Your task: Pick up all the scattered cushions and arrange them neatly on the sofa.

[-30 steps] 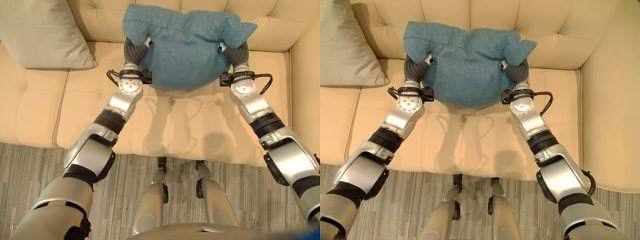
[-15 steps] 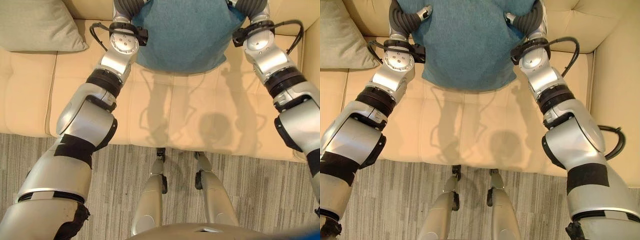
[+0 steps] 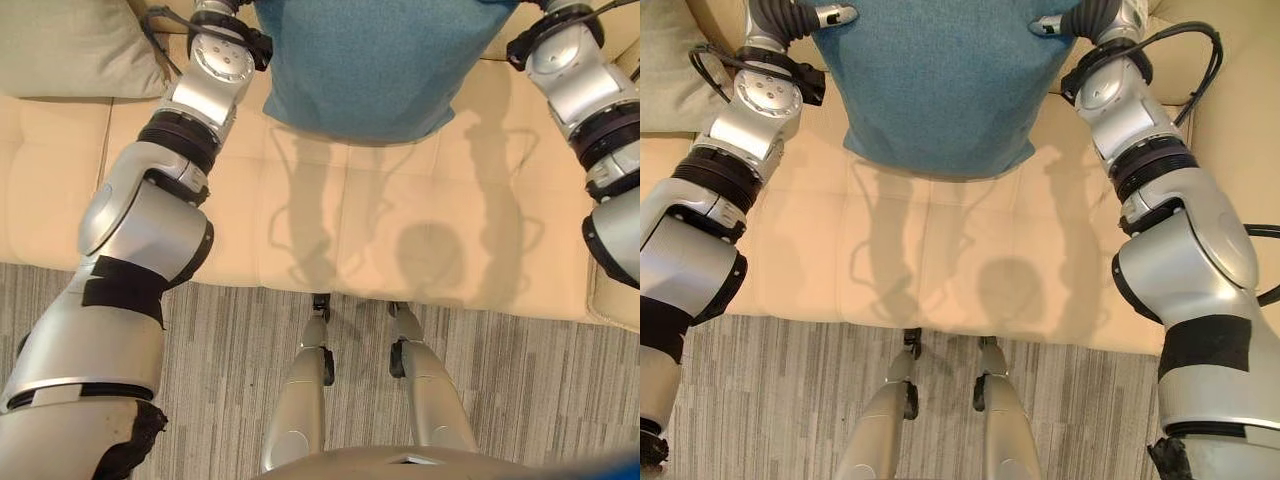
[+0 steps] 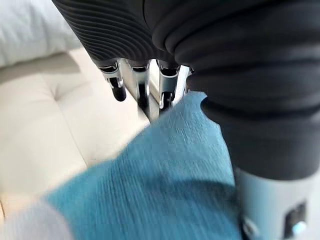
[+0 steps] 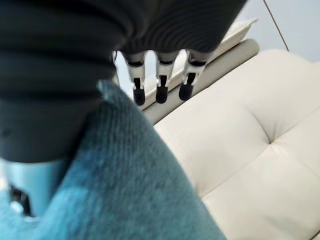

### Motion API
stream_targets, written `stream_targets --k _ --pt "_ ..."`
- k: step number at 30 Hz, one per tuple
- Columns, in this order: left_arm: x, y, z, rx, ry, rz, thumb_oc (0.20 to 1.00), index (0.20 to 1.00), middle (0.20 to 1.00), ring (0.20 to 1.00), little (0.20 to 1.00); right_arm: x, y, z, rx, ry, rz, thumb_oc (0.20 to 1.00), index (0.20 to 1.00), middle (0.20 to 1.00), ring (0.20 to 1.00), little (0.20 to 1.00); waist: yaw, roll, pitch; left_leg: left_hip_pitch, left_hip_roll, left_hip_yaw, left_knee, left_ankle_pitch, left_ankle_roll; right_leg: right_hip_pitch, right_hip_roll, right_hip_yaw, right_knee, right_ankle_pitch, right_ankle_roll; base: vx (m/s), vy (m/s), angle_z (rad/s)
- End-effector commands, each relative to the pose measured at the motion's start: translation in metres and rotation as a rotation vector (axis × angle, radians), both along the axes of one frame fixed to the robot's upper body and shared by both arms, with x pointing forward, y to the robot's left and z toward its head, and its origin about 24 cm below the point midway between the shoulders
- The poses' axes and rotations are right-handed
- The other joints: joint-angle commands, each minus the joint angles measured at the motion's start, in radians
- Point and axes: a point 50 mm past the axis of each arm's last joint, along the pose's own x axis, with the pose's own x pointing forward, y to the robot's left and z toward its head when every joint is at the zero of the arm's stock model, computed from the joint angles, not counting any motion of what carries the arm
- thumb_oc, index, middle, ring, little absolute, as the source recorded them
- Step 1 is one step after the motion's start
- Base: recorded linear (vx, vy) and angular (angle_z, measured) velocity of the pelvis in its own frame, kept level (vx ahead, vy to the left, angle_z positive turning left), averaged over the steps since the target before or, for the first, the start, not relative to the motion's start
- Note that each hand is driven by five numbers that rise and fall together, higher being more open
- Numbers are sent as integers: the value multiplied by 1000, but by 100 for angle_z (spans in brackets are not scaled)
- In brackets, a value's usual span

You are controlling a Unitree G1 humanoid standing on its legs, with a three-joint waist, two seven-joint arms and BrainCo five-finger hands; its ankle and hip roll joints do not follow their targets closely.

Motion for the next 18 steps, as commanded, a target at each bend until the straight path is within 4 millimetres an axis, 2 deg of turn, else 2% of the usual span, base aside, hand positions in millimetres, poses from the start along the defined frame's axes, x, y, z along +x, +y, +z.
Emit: stream_targets --k 1,2,3,4,7,8,9,12,14,16,17,18 --pt "-19 1 52 52 -184 20 1000 1000 1000 1000 1000 -12 -21 29 -26 -92 -100 1000 1000 1000 1000 1000 22 -24 -83 40 -9 5 -16 -41 -76 72 -36 -11 9 -77 131 0 0 0" --pt "-19 1 52 51 -184 20 1000 1000 1000 1000 1000 -12 -21 29 -26 -92 -100 1000 1000 1000 1000 1000 22 -24 -83 40 -9 5 -16 -41 -76 72 -36 -11 9 -77 131 0 0 0" --pt "-23 17 54 36 -200 39 1000 1000 1000 1000 1000 -16 -37 27 -25 -91 -135 1000 1000 1000 1000 1000 22 -23 -91 45 -9 6 -16 -44 -77 79 -35 -11 8 -80 131 0 0 0" --pt "-24 23 52 34 -195 51 1000 1000 1000 1000 1000 -17 -45 25 -22 -82 -153 1000 1000 1000 1000 1000 22 -23 -94 49 -9 6 -16 -46 -76 83 -34 -11 7 -82 131 0 0 0" --pt "-36 78 47 10 -165 171 1000 1000 1000 1000 1000 -28 -84 16 9 -63 -231 1000 1000 1000 1000 1000 23 -24 -105 77 -7 10 -16 -55 -75 114 -35 -18 4 -87 131 1 -22 -2" --pt "-38 86 44 15 -157 189 1000 1000 1000 1000 1000 -31 -89 14 12 -63 -237 1000 1000 1000 1000 1000 23 -23 -107 83 -7 11 -16 -56 -74 117 -35 -18 4 -88 130 1 -19 -4" --pt "-38 86 44 15 -157 189 1000 1000 1000 1000 1000 -31 -90 14 12 -62 -237 1000 1000 1000 1000 1000 23 -24 -107 83 -7 11 -16 -57 -74 118 -35 -18 4 -88 130 0 -15 -4" --pt "-45 108 34 2 -146 220 1000 1000 1000 1000 1000 -38 -102 10 4 -67 -245 1000 1000 1000 1000 1000 23 -25 -112 97 -5 14 -16 -60 -74 132 -34 -19 4 -93 128 -3 -18 -5" --pt "-53 121 19 -3 -145 195 1000 1000 1000 1000 1000 -43 -113 -3 -14 -50 -231 1000 1000 1000 1000 1000 25 -29 -116 123 -1 18 -16 -68 -73 158 -33 -20 4 -103 125 17 -34 -5" --pt "-54 123 11 2 -136 182 1000 1000 1000 1000 1000 -44 -117 -11 -13 -32 -223 1000 1000 1000 1000 1000 24 -30 -120 131 -2 19 -16 -67 -72 168 -34 -22 4 -104 124 12 -20 0" --pt "-58 129 -13 -8 -106 140 1000 1000 1000 1000 1000 -49 -125 -36 -18 20 -198 1000 1000 1000 1000 1000 24 -34 -125 161 3 21 -16 -73 -73 200 -34 -27 4 -114 122 75 -72 1" --pt "-66 136 -54 -40 -49 99 1000 1000 1000 1000 1000 -56 -135 -81 2 115 -157 1000 1000 1000 1000 1000 23 -40 -126 212 10 25 -16 -83 -72 256 -34 -34 4 -131 120 85 -74 1"
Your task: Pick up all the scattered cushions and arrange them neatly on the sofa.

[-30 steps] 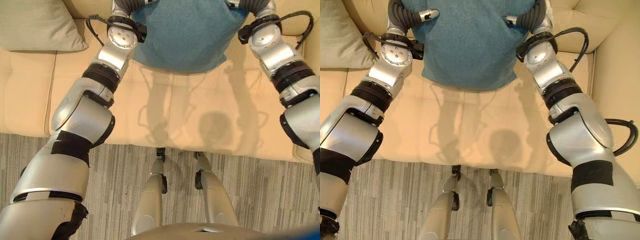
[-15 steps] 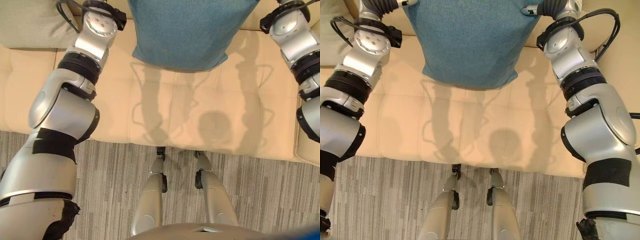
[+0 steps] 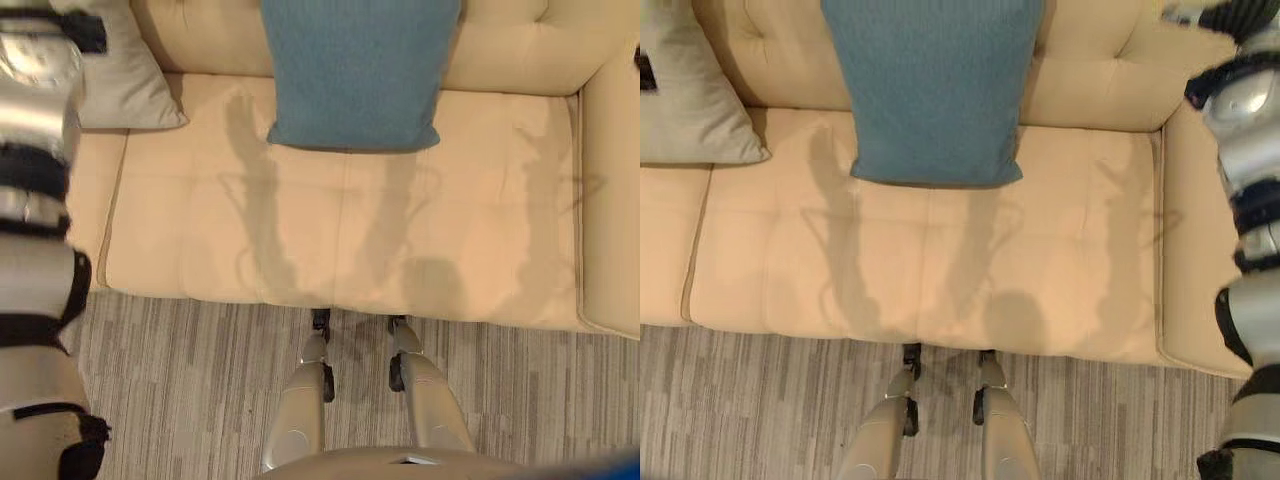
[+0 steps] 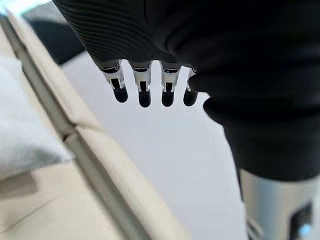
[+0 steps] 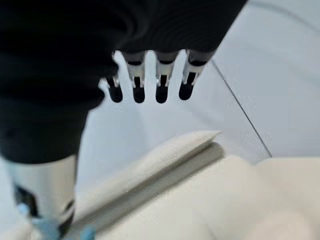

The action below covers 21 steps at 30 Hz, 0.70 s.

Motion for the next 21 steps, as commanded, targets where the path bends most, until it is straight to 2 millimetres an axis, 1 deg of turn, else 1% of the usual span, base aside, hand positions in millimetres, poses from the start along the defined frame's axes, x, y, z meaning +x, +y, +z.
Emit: stream_targets --k 1,2,4,5,6,7,8,9,10,11,12,13,14,17,18,19,20,21 --pt "-3 11 -18 -34 19 -2 1000 1000 1000 1000 1000 -6 -19 -32 19 80 -28 1000 1000 1000 1000 1000 23 -25 -90 69 3 11 2 -63 -47 130 -38 -41 0 -104 110 95 -71 3" --pt "-14 16 -54 -53 83 -22 1000 1000 1000 1000 1000 -18 -29 -73 26 178 -28 1000 1000 1000 1000 1000 24 -28 -86 104 9 10 2 -72 -46 164 -40 -45 0 -115 109 56 -36 2" --pt "-28 22 -95 -73 175 -13 1000 1000 1000 1000 1000 -32 -36 -114 66 271 -29 1000 1000 1000 1000 1000 29 -31 -90 145 11 6 2 -84 -42 207 -42 -51 0 -129 107 59 -31 3" --pt "-29 22 -97 -72 180 -13 1000 1000 1000 1000 1000 -33 -36 -116 65 276 -29 1000 1000 1000 1000 1000 29 -32 -90 151 11 6 2 -85 -42 213 -42 -52 0 -130 107 38 -25 8" --pt "-38 24 -120 -39 262 -2 1000 1000 1000 1000 1000 -44 -40 -139 68 341 -36 1000 1000 1000 1000 1000 30 -33 -93 168 12 4 2 -88 -40 234 -41 -58 0 -137 108 51 -28 11" --pt "-54 25 -157 -27 370 19 1000 1000 1000 1000 1000 -59 -39 -169 130 399 -17 1000 1000 1000 1000 1000 33 -36 -97 199 15 3 2 -96 -37 265 -42 -68 0 -144 107 74 -42 9" --pt "-66 27 -180 -46 441 24 1000 1000 1000 1000 1000 -72 -41 -187 125 456 -25 1000 1000 1000 1000 1000 36 -37 -102 218 17 3 2 -101 -34 288 -41 -74 0 -152 107 77 -29 14" --pt "-79 27 -202 -28 513 52 1000 1000 1000 1000 1000 -82 -40 -207 165 498 -23 1000 1000 1000 1000 1000 38 -40 -106 241 19 1 2 -107 -32 313 -40 -78 0 -158 105 48 -18 18" --pt "-96 29 -234 -41 628 92 1000 1000 1000 1000 1000 -98 -44 -231 174 575 -57 1000 1000 1000 1000 1000 45 -44 -115 264 19 -3 3 -113 -29 343 -39 -89 0 -166 106 26 -14 20" --pt "-107 31 -255 -56 700 126 1000 1000 1000 1000 1000 -106 -43 -250 216 625 -73 1000 1000 1000 1000 1000 50 -47 -119 279 20 -6 4 -118 -26 361 -37 -93 1 -170 103 8 -12 13" --pt "-108 31 -255 -55 702 127 1000 1000 1000 1000 1000 -106 -42 -251 216 627 -73 1000 1000 1000 1000 1000 49 -47 -117 284 20 -6 3 -119 -26 366 -37 -93 0 -171 103 -6 -18 8" --pt "-121 31 -278 -93 782 152 1000 1000 1000 1000 1000 -114 -42 -267 255 671 -90 1000 1000 1000 1000 1000 53 -49 -121 296 21 -6 5 -123 -24 379 -37 -99 3 -175 102 4 -10 8" --pt "-128 32 -289 -107 832 158 1000 1000 1000 1000 1000 -118 -42 -274 260 700 -99 1000 1000 1000 1000 1000 54 -49 -123 311 23 -6 5 -127 -22 396 -37 -104 4 -180 101 4 -11 8" --pt "-158 28 -339 -151 1051 204 1000 1000 1000 1000 1000 -139 -35 -316 352 837 -135 1000 1000 1000 1000 1000 61 -52 -134 353 27 -8 9 -141 -13 438 -33 -111 13 -194 98 1 0 13" --pt "-172 25 -358 -178 1139 222 1000 1000 1000 1000 1000 -148 -32 -331 395 889 -151 1000 1000 1000 1000 1000 62 -52 -139 365 28 -8 10 -145 -11 449 -31 -110 16 -199 97 17 8 9" --pt "-179 21 -371 -199 1197 223 1000 1000 1000 1000 1000 -153 -31 -339 417 917 -160 1000 1000 1000 1000 1000 63 -52 -143 378 29 -7 10 -150 -10 460 -29 -111 17 -203 97 0 0 0" --pt "-194 18 -390 -276 1279 246 1000 1000 1000 1000 1000 -159 -27 -350 454 952 -171 1000 1000 1000 1000 1000 64 -52 -147 392 29 -5 10 -153 -9 473 -27 -110 20 -209 95 39 15 -1" --pt "-216 11 -413 -263 1427 272 1000 1000 1000 1000 1000 -169 -20 -367 482 1023 -183 1000 1000 1000 1000 1000 62 -51 -157 410 30 -3 11 -159 -7 489 -25 -109 23 -216 93 34 20 -2"
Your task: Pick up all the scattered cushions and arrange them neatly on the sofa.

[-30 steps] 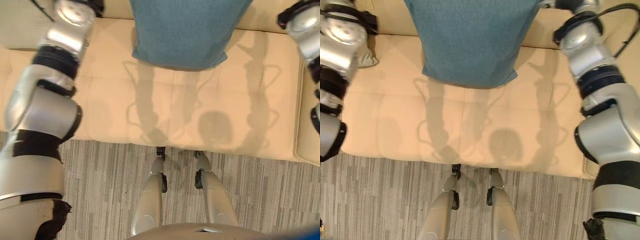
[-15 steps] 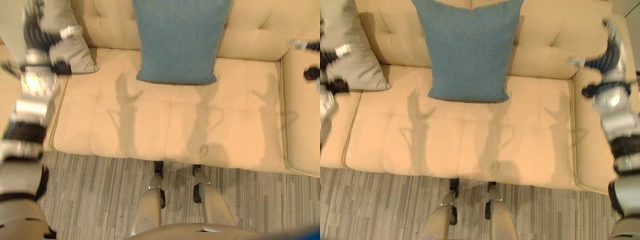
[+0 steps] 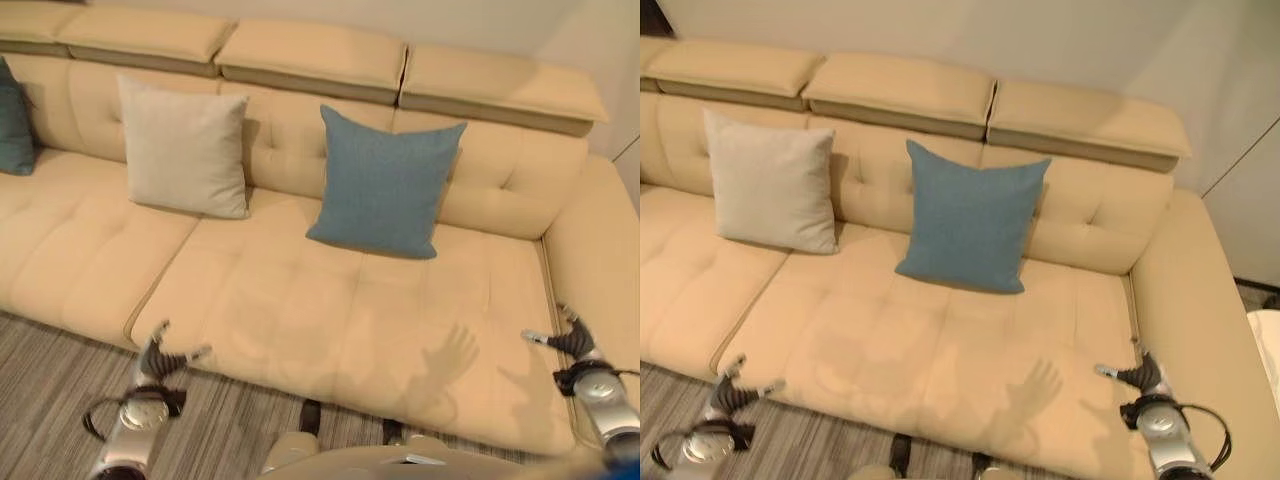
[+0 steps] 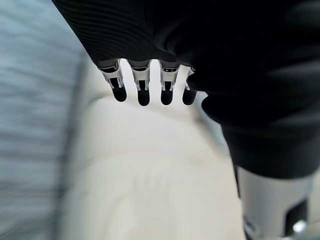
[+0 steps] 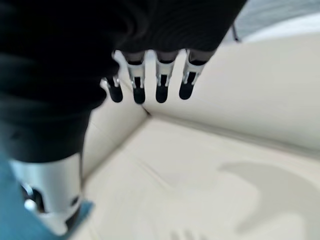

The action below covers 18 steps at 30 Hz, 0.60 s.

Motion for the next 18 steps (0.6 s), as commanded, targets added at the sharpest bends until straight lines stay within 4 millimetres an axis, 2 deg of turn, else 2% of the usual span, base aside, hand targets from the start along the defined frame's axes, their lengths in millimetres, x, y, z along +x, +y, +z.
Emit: stream_targets --k 1,4,9,13,16,18 --pt "5 3 -9 29 105 -34 1000 1000 1000 1000 1000 10 -5 6 -18 -10 14 1000 1000 1000 1000 1000 5 -12 -6 40 21 50 19 -74 -17 83 -24 -43 34 -112 89 44 23 -4" --pt "-21 -7 -29 2 273 -39 1000 1000 1000 1000 1000 -9 4 -17 21 111 -6 1000 1000 1000 1000 1000 3 -10 -14 70 24 53 20 -85 -17 104 -21 -36 39 -123 85 34 15 -9" --pt "-48 -12 -41 -63 400 6 1000 1000 1000 1000 1000 -46 20 -46 85 286 -20 1000 1000 1000 1000 1000 3 -13 -27 122 26 50 18 -103 -16 155 -17 -35 36 -139 78 58 -9 -4" --pt "-47 -20 -45 -91 426 -11 1000 1000 1000 1000 1000 -61 34 -58 130 358 -15 1000 1000 1000 1000 1000 -1 -12 -15 143 32 37 25 -107 -19 173 -14 -36 68 -167 64 -21 -29 1" --pt "-42 -24 -46 -97 420 -31 1000 1000 1000 1000 1000 -64 39 -61 149 366 -18 1000 1000 1000 1000 1000 -6 -12 3 123 39 21 37 -95 -25 164 -7 -37 88 -180 50 -128 -75 16" --pt "-26 -31 -45 -99 386 -77 1000 1000 1000 1000 1000 -61 41 -61 155 356 -17 1000 1000 1000 1000 1000 -13 -18 28 33 43 -3 86 -72 -40 130 5 -42 79 -175 35 -308 -120 35"
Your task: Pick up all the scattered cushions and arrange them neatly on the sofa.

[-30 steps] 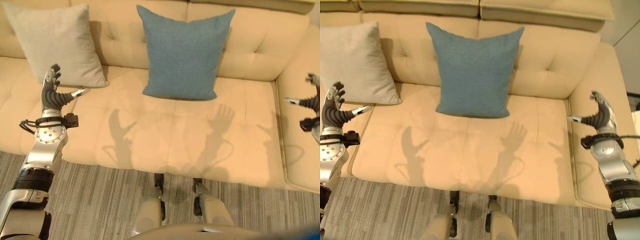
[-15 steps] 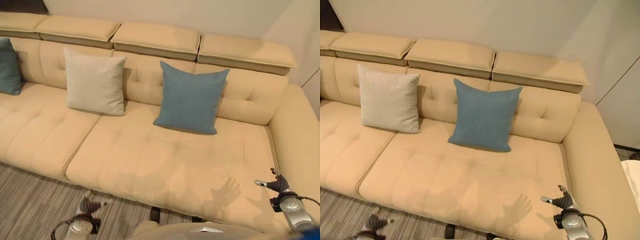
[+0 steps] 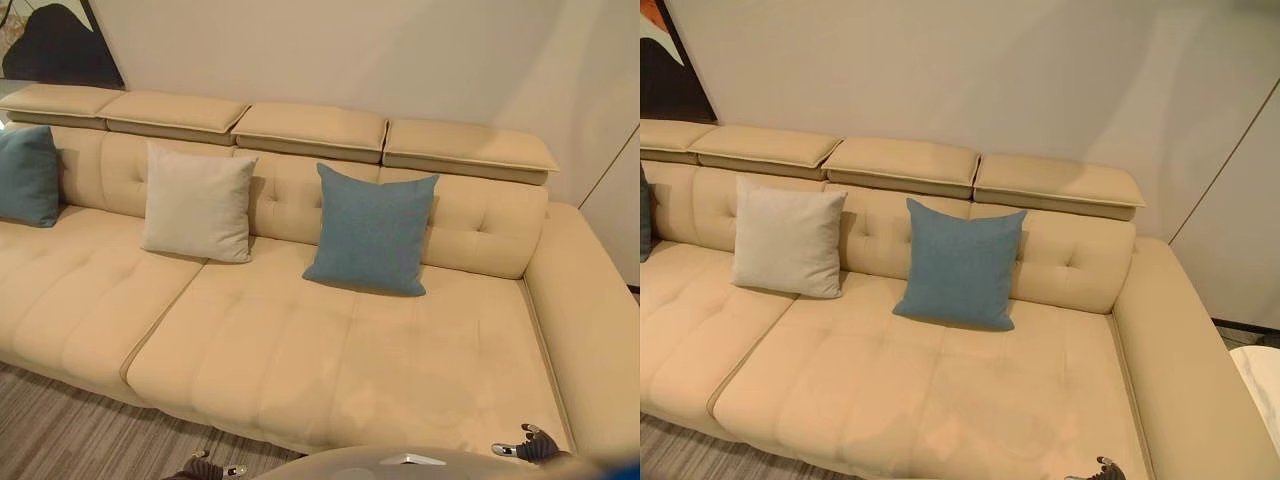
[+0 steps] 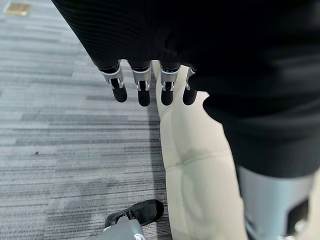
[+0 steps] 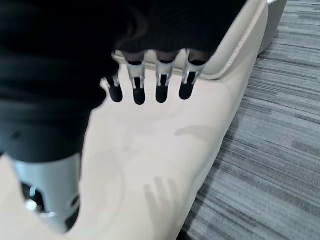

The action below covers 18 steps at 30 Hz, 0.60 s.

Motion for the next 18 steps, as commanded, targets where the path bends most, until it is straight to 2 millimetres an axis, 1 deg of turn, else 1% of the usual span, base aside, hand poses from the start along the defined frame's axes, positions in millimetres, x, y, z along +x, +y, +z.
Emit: stream_targets --k 1,2,3,4,5,7,8,9,10,11,12,13,14,15,16,17,18 --pt "45 4 9 16 -96 -74 1000 1000 1000 1000 1000 35 6 6 10 -101 15 1000 1000 1000 1000 1000 -10 -37 107 -70 -6 -20 116 -63 -52 35 -29 -15 69 -158 49 -262 -78 59" --pt "50 1 9 12 -109 -90 1000 1000 1000 1000 1000 37 5 7 6 -108 11 1000 1000 1000 1000 1000 -10 -38 119 -111 -9 -28 161 -60 -56 26 -31 -23 63 -154 47 -271 -61 61" --pt "56 -2 9 9 -120 -101 1000 1000 1000 1000 1000 40 4 8 2 -118 12 1000 1000 1000 1000 1000 -14 -41 130 -148 -17 -29 213 -69 -58 13 -34 -29 62 -146 45 -281 -30 42" --pt "60 -5 10 6 -134 -110 1000 1000 1000 1000 1000 41 4 9 2 -123 12 1000 1000 1000 1000 1000 -18 -46 140 -160 -21 -16 248 -86 -57 -4 -41 -34 64 -137 43 -283 -5 17" --pt "63 -8 10 -1 -143 -115 1000 1000 1000 1000 1000 42 5 9 6 -125 11 1000 1000 1000 1000 1000 -22 -52 143 -165 -25 -4 299 -128 -49 -25 -50 -33 69 -127 42 -239 18 8" --pt "59 -13 7 -18 -132 -118 1000 1000 1000 1000 1000 39 7 7 11 -111 16 1000 1000 1000 1000 1000 -26 -58 139 -136 -35 3 384 -198 -36 -44 -60 -23 69 -109 42 -150 38 11" --pt "59 -13 7 -18 -132 -118 1000 1000 1000 1000 1000 40 7 7 12 -111 16 1000 1000 1000 1000 1000 -27 -59 137 -140 -38 2 383 -194 -35 -48 -62 -24 69 -108 43 -147 125 24" --pt "54 -21 3 -43 -114 -117 1000 1000 1000 1000 1000 33 9 4 18 -75 30 1000 1000 1000 1000 1000 -44 -48 123 -65 -26 13 428 -230 -32 -74 -67 -20 76 -84 45 -193 274 15" --pt "55 -29 1 -61 -110 -144 1000 1000 1000 1000 1000 31 11 2 28 -61 28 1000 1000 1000 1000 1000 -73 -28 102 26 -22 18 342 -232 -34 -117 -79 -25 92 -56 63 -288 395 -9" --pt "57 -32 0 -66 -109 -159 1000 1000 1000 1000 1000 33 14 1 35 -66 35 1000 1000 1000 1000 1000 -84 -24 97 56 -40 20 281 -263 -29 -147 -93 -21 108 -30 72 -313 427 -26" --pt "57 -34 0 -72 -108 -168 1000 1000 1000 1000 1000 34 16 1 42 -70 32 1000 1000 1000 1000 1000 -90 -26 99 68 -59 17 227 -295 -14 -173 -110 -15 111 -7 86 -283 327 -18" --pt "58 -35 0 -74 -110 -166 1000 1000 1000 1000 1000 35 18 0 45 -70 33 1000 1000 1000 1000 1000 -90 -27 101 71 -68 19 210 -295 -7 -186 -118 -15 109 9 94 -353 358 -13" --pt "60 -35 0 -71 -119 -171 1000 1000 1000 1000 1000 37 22 -1 50 -67 42 1000 1000 1000 1000 1000 -87 -32 111 68 -95 11 179 -288 10 -216 -142 -11 101 47 118 -307 276 -3" --pt "60 -36 0 -72 -116 -173 1000 1000 1000 1000 1000 39 23 -1 52 -66 46 1000 1000 1000 1000 1000 -85 -36 115 61 -110 4 167 -283 18 -228 -150 -7 94 60 127 -405 318 -17" --pt "60 -35 0 -64 -113 -177 1000 1000 1000 1000 1000 41 25 -1 59 -68 42 1000 1000 1000 1000 1000 -78 -39 126 54 -129 2 143 -270 31 -243 -169 -7 84 75 144 -315 194 -6" --pt "59 -34 0 -61 -115 -177 1000 1000 1000 1000 1000 43 27 -1 64 -76 41 1000 1000 1000 1000 1000 -79 -38 136 46 -134 1 142 -261 37 -255 -178 0 92 77 151 -358 189 -18" --pt "63 -33 1 -57 -125 -178 1000 1000 1000 1000 1000 47 30 0 72 -91 39 1000 1000 1000 1000 1000 -81 -34 151 36 -134 1 147 -256 43 -267 -173 32 126 59 151 -199 78 -26"
